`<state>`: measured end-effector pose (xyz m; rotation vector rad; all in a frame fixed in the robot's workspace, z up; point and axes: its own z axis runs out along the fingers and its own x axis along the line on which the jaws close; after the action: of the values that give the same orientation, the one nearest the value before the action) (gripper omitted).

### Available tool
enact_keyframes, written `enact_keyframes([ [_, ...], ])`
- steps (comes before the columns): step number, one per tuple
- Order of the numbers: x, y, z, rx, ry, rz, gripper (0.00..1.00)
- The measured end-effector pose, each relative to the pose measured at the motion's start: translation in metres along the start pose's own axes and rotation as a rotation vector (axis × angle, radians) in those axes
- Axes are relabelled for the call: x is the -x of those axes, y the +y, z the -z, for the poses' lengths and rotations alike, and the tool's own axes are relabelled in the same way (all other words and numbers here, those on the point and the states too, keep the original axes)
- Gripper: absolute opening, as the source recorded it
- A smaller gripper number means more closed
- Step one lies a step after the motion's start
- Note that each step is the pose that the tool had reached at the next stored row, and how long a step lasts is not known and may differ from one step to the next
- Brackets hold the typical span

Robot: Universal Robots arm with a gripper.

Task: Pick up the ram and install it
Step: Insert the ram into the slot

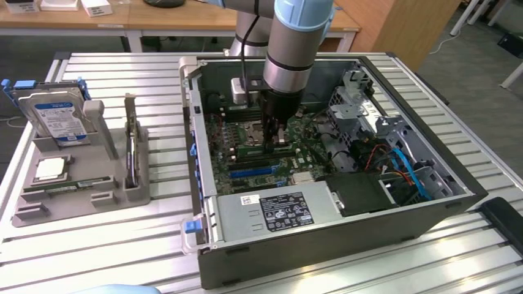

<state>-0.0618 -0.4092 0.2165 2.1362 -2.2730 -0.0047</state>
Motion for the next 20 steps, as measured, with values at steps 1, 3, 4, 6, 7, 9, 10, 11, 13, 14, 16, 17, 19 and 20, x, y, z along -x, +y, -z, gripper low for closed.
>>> enact_keyframes([
  [1,0.0,0.0,0.0,0.0,0.0,0.0,0.13],
  [3,0.0,0.0,-0.0001,-0.0001,-0.0001,0.0,0.13],
  [4,0.0,0.0,-0.0001,-0.0001,-0.0001,0.0,0.13],
  [6,0.0,0.0,-0.0001,0.0,0.0,0.0,0.13],
  [7,0.0,0.0,-0.0001,0.0,0.0,0.0,0.13],
  [9,0.0,0.0,-0.0002,-0.0001,0.0,-0.001,0.13],
  [10,0.0,0.0,-0.0003,0.0,-0.0001,-0.002,0.13],
  [11,0.0,0.0,-0.0003,-0.0001,-0.0001,-0.003,0.13],
  [13,0.0001,0.0,-0.0004,0.0001,-0.0001,-0.007,0.13],
  [14,0.0002,-0.0001,-0.0005,0.0001,-0.0002,-0.009,0.13],
  [16,0.0003,-0.0001,-0.0006,0.0001,-0.0002,-0.014,0.13],
  [17,0.0003,0.0,-0.0007,0.0002,-0.0002,-0.016,0.13],
  [19,0.0003,0.0,-0.0007,0.0002,-0.0003,-0.018,0.13],
  [20,0.0003,0.0,-0.0007,0.0002,-0.0003,-0.018,0.13],
])
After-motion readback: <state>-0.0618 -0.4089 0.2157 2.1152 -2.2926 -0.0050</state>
